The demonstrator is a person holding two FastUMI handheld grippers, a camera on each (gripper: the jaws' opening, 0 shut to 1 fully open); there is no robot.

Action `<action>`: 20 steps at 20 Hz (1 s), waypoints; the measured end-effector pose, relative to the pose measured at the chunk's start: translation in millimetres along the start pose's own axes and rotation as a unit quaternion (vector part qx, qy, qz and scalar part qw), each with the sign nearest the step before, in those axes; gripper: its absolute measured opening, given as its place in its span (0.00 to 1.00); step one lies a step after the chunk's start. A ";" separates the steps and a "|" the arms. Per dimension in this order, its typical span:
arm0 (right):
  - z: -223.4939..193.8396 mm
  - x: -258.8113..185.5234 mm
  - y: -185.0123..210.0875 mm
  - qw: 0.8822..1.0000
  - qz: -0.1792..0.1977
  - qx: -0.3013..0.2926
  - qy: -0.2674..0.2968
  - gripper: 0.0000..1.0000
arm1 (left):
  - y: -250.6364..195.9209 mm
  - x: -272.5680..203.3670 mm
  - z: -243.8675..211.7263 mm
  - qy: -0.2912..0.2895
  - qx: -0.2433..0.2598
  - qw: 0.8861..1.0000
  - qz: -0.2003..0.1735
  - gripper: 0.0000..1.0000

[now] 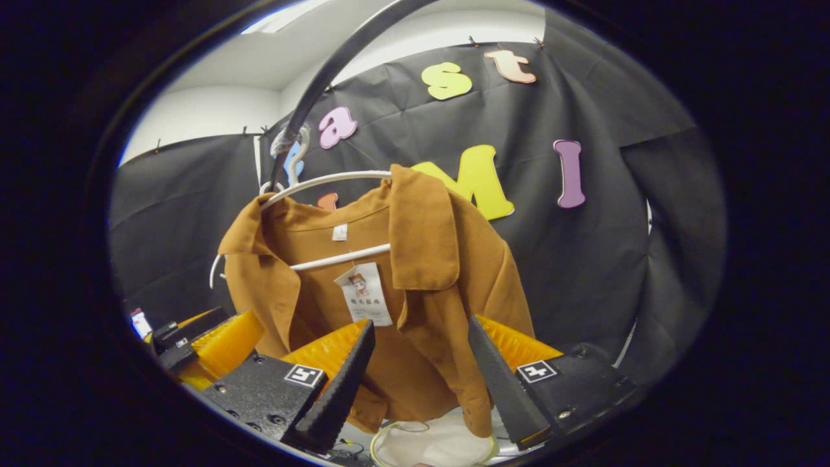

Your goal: Grasp the clothes on the hanger with both hands and then place them into the laundry hamper below.

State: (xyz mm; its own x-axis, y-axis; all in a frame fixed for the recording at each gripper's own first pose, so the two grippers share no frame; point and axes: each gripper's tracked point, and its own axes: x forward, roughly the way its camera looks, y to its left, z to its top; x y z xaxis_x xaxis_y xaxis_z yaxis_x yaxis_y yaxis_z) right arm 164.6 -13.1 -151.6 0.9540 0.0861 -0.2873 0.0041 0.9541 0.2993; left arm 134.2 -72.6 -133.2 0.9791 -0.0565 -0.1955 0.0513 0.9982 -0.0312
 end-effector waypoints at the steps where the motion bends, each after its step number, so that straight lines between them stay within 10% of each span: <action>1: 1.4 10.9 -1.5 1.000 -0.001 0.005 -0.001 0.89 | 0.7 5.3 -1.5 0.003 -0.004 1.000 0.002 0.92; 16: 6.9 90.0 -9.2 1.000 -0.027 -0.010 -0.003 0.93 | 21.8 83.5 -21.3 0.023 -0.003 0.999 0.041 1.00; 20: 1.0 94.1 -18.0 0.999 -0.037 0.006 0.006 0.72 | 26.4 92.9 -16.3 0.011 -0.001 0.999 0.044 0.83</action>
State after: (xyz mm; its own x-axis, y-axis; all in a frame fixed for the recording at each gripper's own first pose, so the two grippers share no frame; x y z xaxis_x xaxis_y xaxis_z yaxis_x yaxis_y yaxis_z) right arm 254.6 -22.4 -183.0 0.9471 0.0183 -0.3204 0.0787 0.9546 0.2871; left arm 223.3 -51.7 -168.2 0.9753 0.0306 -0.2188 -0.0348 0.9993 -0.0155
